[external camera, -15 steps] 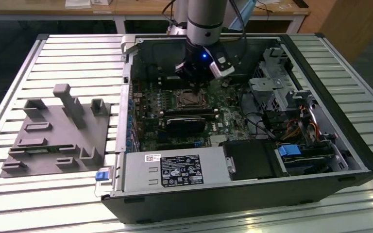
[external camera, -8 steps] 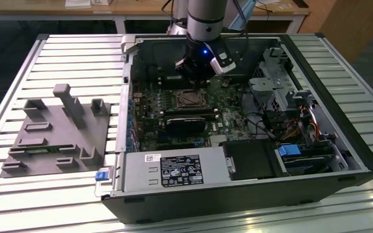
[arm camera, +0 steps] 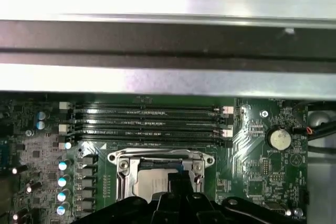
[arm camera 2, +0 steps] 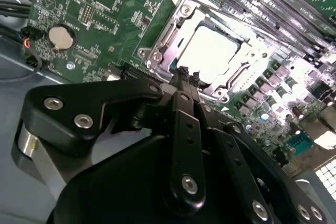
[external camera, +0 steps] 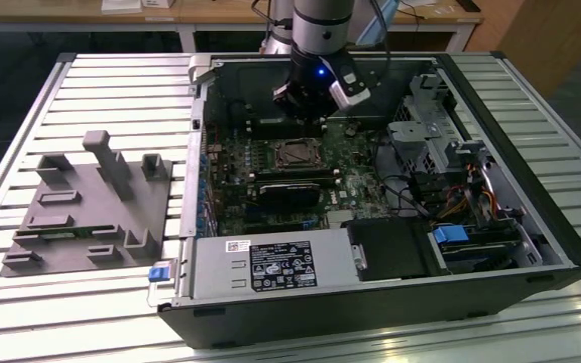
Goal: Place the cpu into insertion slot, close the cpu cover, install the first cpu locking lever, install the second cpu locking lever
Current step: 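Install the second cpu locking lever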
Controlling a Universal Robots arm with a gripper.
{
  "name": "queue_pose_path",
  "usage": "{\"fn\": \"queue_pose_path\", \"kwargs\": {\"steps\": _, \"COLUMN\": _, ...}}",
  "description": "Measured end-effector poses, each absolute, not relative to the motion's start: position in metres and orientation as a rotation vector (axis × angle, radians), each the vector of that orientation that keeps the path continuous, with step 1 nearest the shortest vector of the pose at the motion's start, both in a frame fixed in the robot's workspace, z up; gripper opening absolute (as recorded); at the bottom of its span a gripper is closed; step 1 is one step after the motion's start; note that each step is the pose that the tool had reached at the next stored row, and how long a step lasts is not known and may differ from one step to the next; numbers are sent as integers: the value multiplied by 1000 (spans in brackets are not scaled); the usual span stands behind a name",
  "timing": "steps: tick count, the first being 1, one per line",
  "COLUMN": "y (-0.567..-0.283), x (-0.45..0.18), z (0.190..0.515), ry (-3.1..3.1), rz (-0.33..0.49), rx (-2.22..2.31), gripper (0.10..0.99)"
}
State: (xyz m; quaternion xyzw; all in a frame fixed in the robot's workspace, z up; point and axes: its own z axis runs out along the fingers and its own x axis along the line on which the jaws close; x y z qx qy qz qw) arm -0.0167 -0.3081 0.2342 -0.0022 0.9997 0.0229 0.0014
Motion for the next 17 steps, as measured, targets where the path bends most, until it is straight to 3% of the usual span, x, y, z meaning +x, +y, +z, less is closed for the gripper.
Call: {"fn": "queue_pose_path", "kwargs": {"steps": 17, "y": -346, "x": -17, "z": 233, "ry": 3147, "rz": 77, "rx": -7, "gripper": 106}}
